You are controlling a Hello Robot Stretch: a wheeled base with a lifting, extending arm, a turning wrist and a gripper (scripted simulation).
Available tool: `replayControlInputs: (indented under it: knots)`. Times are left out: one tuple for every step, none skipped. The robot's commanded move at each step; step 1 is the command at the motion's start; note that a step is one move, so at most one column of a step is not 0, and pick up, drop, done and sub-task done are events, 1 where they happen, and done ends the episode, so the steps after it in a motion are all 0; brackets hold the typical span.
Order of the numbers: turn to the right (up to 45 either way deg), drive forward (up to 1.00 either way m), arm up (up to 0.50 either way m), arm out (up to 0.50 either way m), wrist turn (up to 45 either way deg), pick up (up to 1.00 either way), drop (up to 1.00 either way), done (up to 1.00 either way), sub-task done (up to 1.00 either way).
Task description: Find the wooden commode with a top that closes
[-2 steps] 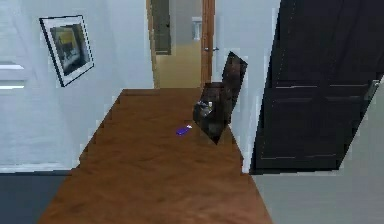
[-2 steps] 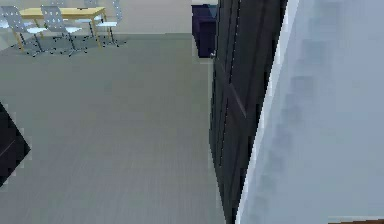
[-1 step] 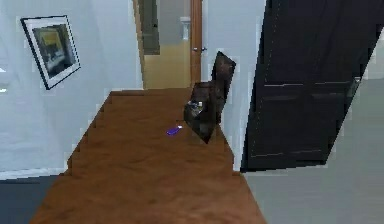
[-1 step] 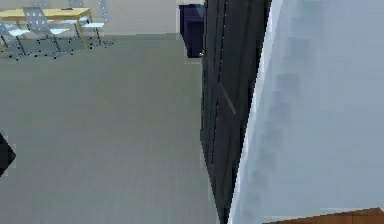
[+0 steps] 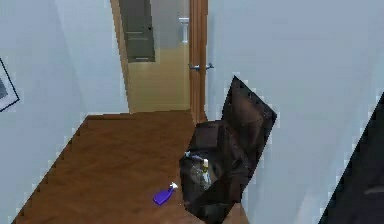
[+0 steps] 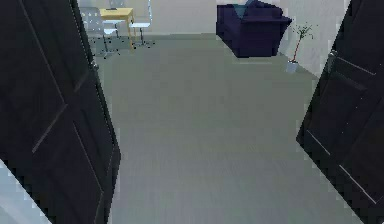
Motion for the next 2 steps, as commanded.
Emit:
replayControlInputs:
  knots:
    - [0.0,0.15,0.00,0.00,0.0,0.00,0.00,0.00,0.00]
    - [0.0,0.00,0.00,0.00,0.0,0.00,0.00,1.00,0.00]
